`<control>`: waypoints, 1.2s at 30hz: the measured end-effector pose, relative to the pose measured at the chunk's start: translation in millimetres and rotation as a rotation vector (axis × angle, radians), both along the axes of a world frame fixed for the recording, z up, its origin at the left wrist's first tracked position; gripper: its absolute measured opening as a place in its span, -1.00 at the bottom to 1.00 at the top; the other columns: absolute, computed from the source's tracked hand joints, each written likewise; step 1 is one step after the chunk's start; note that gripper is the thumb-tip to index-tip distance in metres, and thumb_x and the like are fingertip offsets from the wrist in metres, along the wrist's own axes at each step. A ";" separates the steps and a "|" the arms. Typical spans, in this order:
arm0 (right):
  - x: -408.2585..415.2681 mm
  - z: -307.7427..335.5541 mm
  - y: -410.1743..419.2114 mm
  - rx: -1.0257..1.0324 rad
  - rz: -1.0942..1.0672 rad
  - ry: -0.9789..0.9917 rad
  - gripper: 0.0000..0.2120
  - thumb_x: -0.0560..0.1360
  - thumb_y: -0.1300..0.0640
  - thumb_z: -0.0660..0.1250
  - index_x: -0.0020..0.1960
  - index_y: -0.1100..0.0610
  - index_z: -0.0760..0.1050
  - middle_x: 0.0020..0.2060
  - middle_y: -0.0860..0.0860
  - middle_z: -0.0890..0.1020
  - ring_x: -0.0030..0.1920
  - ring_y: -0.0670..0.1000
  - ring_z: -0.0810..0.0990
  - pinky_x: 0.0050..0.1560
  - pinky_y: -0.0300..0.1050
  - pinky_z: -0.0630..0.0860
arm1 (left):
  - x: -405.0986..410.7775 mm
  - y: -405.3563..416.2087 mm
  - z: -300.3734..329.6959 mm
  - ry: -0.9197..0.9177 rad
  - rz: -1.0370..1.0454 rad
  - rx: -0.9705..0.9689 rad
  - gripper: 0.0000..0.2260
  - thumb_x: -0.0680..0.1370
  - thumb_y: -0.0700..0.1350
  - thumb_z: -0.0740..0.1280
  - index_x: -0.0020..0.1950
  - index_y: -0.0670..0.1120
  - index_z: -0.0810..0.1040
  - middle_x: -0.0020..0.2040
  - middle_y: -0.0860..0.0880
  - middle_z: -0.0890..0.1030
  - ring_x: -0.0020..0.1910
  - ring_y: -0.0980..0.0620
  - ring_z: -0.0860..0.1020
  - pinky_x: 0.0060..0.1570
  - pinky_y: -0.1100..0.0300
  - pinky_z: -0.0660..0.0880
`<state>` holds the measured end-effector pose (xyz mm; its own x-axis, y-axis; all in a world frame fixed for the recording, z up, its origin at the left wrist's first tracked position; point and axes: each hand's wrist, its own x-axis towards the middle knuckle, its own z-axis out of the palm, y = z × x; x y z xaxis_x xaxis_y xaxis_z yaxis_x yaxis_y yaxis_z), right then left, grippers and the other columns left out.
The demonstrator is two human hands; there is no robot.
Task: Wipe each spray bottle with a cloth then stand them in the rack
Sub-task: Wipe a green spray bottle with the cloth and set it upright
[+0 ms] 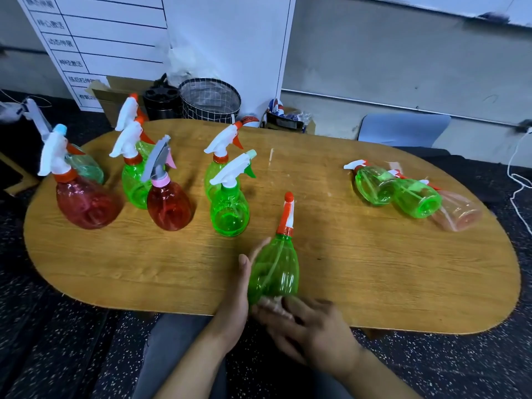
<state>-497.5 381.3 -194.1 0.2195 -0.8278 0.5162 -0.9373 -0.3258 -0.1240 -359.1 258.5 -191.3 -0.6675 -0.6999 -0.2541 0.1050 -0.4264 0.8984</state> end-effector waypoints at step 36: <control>-1.6 32.5 -13.4 -0.065 -0.100 -0.172 -0.69 0.68 -0.02 0.28 0.36 -0.03 0.63 0.03 -0.01 0.66 -0.15 0.00 0.66 -0.17 -0.15 0.58 | -1.1 0.7 -1.7 0.047 0.004 -0.043 -0.54 0.56 0.13 0.30 0.47 0.22 0.57 0.50 -0.03 0.57 0.52 -0.11 0.49 0.52 -0.17 0.41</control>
